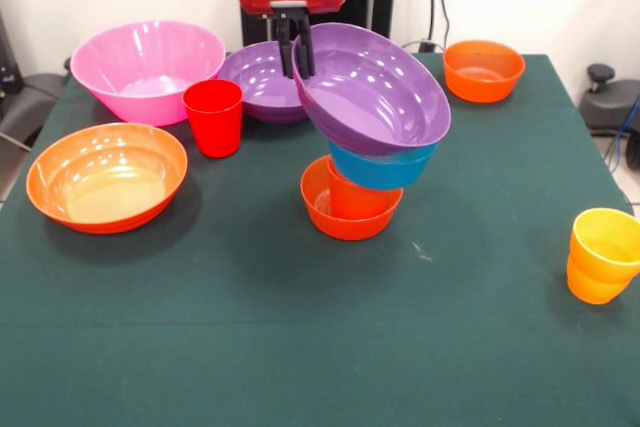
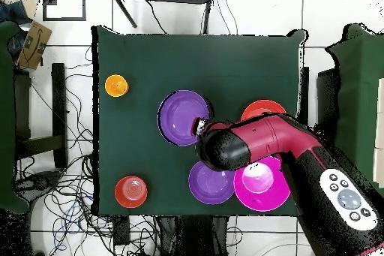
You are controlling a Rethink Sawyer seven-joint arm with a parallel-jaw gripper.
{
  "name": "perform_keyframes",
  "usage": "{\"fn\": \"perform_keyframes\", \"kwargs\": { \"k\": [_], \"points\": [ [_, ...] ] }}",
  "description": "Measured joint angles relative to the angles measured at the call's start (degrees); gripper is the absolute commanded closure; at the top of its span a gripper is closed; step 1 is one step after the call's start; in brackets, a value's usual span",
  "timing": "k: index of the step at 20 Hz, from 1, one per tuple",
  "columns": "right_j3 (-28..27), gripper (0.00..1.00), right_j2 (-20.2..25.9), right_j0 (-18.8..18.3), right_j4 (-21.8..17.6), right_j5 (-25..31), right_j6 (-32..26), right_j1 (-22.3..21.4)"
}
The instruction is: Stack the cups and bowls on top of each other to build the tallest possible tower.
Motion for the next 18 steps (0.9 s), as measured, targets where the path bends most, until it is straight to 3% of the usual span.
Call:
{"fn": "perform_keyframes", "kwargs": {
  "k": [18],
  "points": [
    [0.22,1.0,0.96,-0.33,0.0,0.0,0.0,0.0]
  ]
}}
